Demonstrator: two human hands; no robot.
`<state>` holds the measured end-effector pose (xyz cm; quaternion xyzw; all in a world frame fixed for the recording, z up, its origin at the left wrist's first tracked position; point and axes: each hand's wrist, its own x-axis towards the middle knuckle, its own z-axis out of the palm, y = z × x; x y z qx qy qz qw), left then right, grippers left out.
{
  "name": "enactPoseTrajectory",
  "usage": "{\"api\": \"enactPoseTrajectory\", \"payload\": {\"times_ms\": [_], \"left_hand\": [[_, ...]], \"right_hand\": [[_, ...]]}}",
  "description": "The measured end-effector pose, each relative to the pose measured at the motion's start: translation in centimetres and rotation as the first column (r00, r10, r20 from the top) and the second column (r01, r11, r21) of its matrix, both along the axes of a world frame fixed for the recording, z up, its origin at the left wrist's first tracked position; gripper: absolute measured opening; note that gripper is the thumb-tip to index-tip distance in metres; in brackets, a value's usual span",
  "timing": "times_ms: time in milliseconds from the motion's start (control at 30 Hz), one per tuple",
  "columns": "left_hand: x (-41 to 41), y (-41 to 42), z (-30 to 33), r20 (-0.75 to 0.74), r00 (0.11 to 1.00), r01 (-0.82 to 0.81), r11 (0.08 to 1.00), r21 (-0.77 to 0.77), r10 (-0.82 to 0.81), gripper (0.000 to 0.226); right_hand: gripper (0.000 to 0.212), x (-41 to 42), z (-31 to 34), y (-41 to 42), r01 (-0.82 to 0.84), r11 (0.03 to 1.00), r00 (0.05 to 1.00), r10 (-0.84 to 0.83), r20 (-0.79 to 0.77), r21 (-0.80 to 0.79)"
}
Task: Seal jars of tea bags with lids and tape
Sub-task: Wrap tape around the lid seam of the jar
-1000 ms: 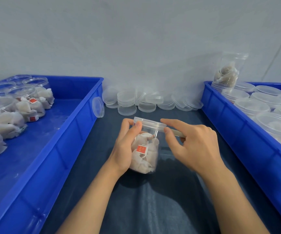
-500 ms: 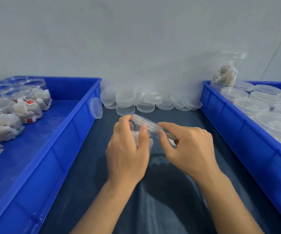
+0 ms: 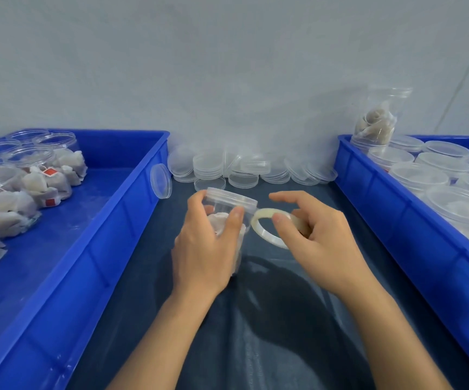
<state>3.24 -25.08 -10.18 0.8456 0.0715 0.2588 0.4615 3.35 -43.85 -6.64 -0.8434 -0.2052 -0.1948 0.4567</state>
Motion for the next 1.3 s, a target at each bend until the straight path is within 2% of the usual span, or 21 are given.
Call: {"api": "enactPoseTrajectory", "payload": {"times_ms": [100,400,567,700,867,1067,1300], "left_hand": [[0.2,0.3,0.1,0.001,1.0,-0.001,0.999,-0.051,0.001,0.053],[-0.2,0.1,0.1,0.014,0.999,0.039,0.997,-0.059,-0.038,0.056],[-0.1,0.3,0.0,0.021,0.996,0.088,0.988,-0.126,-0.086,0.057],[-0.1,0.2,0.0,0.011,0.992,0.126,0.972,-0.196,-0.126,0.05],[-0.4,0.0,0.6,0.042,0.978,0.206,0.916,-0.343,-0.204,0.036],[-0.1,0.1,0.6,0.059,0.955,0.282,0.824,-0.492,-0.292,0.037],[0.1,0.3,0.7,0.075,0.915,0.363,0.728,-0.582,-0.397,0.045]], "right_hand": [[0.021,-0.2,-0.1,0.2,-0.085,0.991,0.996,0.084,0.017,0.104],[0.013,0.2,-0.6,0.0,0.132,0.969,0.973,-0.086,0.215,-0.208],[0.031,0.6,-0.7,0.1,0.21,0.934,0.973,-0.171,0.152,-0.291],[0.031,0.8,-0.7,-0.2,0.237,0.92,0.97,-0.208,0.124,-0.311],[0.03,0.9,-0.6,-0.2,0.241,0.916,0.97,-0.217,0.11,-0.32],[0.032,0.9,-0.7,-0.2,0.236,0.917,0.971,-0.213,0.105,-0.322],[0.037,0.8,-0.7,-0.2,0.235,0.909,0.97,-0.198,0.137,-0.344]]}}
